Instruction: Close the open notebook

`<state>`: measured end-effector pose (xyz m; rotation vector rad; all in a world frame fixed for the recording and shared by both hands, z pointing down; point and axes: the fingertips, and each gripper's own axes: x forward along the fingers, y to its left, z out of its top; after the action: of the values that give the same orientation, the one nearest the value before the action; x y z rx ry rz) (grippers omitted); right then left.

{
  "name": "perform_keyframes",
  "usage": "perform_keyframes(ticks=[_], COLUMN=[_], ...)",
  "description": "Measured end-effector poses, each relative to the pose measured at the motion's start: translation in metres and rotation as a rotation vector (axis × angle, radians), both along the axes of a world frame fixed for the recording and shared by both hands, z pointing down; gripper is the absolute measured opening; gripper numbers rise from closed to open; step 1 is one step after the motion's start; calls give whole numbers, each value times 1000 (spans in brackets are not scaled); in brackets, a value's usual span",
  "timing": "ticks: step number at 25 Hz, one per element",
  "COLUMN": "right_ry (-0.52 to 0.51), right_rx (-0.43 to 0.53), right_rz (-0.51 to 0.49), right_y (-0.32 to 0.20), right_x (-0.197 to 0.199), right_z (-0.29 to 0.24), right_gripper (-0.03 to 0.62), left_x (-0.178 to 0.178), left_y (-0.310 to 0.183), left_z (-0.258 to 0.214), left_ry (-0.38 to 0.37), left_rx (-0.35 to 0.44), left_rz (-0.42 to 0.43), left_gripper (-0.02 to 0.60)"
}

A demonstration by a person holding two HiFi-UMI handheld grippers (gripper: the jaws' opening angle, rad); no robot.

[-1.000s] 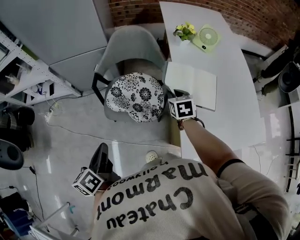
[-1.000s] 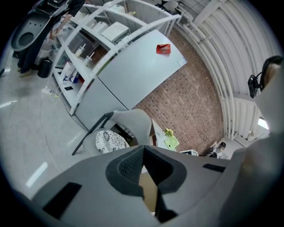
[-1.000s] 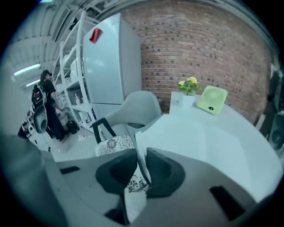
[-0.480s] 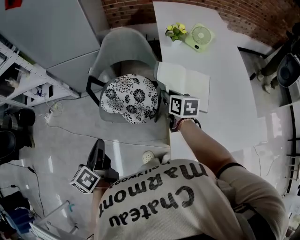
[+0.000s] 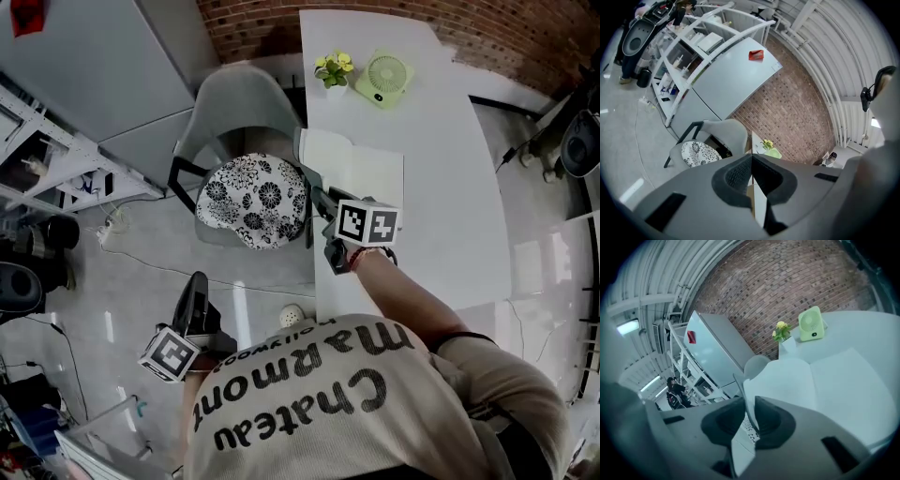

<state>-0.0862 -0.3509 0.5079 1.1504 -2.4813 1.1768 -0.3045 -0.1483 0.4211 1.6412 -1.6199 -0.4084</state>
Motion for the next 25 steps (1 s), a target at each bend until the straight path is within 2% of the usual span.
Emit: perform_keyframes(ticks=[3,13,16,25], right_ry=[-47,-138,-164,-257], right_rx=[-2,-12,-7,-11], right_rz=[-23,-79,-91,-63], right_y=[4,23,28,38], right_x=[11,46,58,87], right_z=[-7,-24,-28,-32], right_gripper=[63,63,63,63], left_x=[18,57,75,97], left_y=[-2,-5,0,19], left_z=[-2,-18,-18,-20], left_ry=[11,-50,-29,-98], left_rx=[1,35,42,36], left_rz=[5,-15,-19,-31], left_gripper=[0,0,0,0])
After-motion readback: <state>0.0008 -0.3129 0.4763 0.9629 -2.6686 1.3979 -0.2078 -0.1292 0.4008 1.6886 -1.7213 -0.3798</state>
